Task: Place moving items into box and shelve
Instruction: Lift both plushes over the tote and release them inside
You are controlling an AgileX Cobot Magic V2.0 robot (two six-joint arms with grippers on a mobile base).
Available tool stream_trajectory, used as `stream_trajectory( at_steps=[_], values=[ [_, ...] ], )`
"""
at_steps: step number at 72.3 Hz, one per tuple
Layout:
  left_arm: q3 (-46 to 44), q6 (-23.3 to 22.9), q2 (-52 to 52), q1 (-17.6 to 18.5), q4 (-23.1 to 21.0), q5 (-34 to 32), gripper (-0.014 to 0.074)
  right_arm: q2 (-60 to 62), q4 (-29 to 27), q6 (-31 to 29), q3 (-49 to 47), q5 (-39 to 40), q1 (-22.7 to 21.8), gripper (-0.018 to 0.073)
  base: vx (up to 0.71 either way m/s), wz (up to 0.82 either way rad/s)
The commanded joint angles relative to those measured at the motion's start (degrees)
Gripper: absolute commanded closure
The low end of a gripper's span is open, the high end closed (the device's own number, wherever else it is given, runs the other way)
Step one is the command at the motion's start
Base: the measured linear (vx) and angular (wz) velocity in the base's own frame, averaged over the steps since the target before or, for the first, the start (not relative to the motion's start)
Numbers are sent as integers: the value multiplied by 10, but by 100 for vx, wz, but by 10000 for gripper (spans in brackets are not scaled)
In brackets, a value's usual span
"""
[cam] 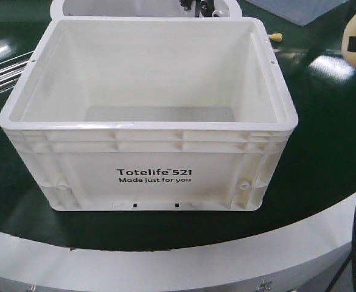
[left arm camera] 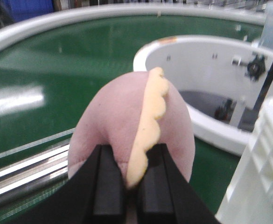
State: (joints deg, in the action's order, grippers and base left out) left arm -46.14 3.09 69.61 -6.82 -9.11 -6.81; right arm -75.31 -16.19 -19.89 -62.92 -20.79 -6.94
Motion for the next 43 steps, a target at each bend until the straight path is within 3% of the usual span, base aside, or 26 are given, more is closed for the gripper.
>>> stream_trajectory(
  at_steps=[1, 17, 31, 43],
  values=[
    [-18, -3, -37, 2, -5, -66, 602, 43, -5, -15, -15, 57, -5, 568, 0, 0],
    [-18, -6, -67, 19, 0, -112, 602, 81, -5, -19, -15, 79, 7, 568, 0, 0],
    [-18, -10, -65, 113, 59, -130, 602, 84, -5, -41, -15, 115, 103, 564, 0, 0],
    [-18, -23, -52, 202, 61, -132, 602, 77, -5, -41, -15, 137, 207, 565, 0, 0]
  ],
)
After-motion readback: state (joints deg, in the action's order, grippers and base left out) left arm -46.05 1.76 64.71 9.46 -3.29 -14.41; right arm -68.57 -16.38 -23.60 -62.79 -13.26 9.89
